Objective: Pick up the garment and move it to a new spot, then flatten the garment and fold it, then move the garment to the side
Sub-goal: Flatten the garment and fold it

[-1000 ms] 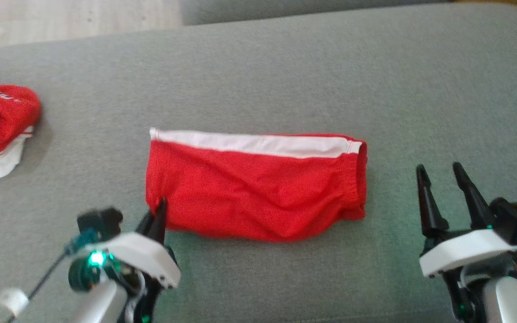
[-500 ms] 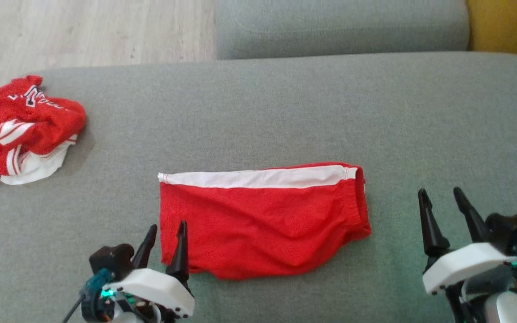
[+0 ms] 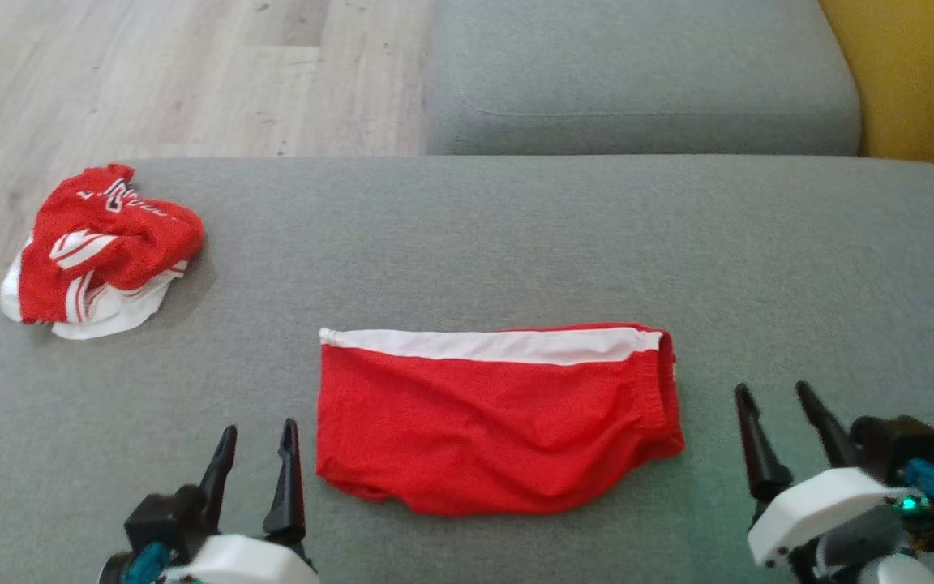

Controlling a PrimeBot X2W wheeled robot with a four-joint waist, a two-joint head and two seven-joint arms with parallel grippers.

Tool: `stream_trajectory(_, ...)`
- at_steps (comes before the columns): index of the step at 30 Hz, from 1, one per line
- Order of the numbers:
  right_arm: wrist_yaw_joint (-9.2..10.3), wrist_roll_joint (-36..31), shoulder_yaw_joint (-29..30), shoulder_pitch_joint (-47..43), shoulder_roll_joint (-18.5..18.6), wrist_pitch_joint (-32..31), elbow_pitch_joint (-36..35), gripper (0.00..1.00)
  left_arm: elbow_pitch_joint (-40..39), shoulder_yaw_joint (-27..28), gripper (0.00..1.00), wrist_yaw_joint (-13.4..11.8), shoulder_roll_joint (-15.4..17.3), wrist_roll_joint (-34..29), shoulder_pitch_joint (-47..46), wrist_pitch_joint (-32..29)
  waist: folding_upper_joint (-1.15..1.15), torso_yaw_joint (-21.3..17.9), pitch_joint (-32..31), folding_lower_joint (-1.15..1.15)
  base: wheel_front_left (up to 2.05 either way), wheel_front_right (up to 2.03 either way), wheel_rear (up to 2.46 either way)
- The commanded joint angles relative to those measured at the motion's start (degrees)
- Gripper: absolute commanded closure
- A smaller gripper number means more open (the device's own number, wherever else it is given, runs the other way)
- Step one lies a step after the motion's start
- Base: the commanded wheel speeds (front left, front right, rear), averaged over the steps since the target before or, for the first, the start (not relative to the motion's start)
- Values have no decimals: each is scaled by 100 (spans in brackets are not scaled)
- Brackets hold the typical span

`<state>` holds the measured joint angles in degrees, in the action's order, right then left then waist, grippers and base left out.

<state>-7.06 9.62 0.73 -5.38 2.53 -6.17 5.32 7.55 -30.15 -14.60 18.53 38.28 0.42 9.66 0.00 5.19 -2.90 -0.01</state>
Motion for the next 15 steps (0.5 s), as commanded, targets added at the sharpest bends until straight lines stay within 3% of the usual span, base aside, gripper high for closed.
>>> stream_trajectory(1, -43, 56, -212, 275, 35, -38, -128, 0, -258, 251, 0, -76, 166, -58, -169, 69, 0, 98, -20, 1, 0, 0, 0)
stream_trajectory(9, -43, -28, -486, 986, 35, -633, 615, 0, -609, 207, 0, -234, 243, -107, -15, -23, 0, 461, 72, 1, 0, 0, 0)
stream_trajectory(15, -43, -156, -311, 1410, 34, -1021, 1505, 0, -647, 125, 0, -236, 185, -121, -61, -57, 0, 721, 146, 1, 0, 0, 0)
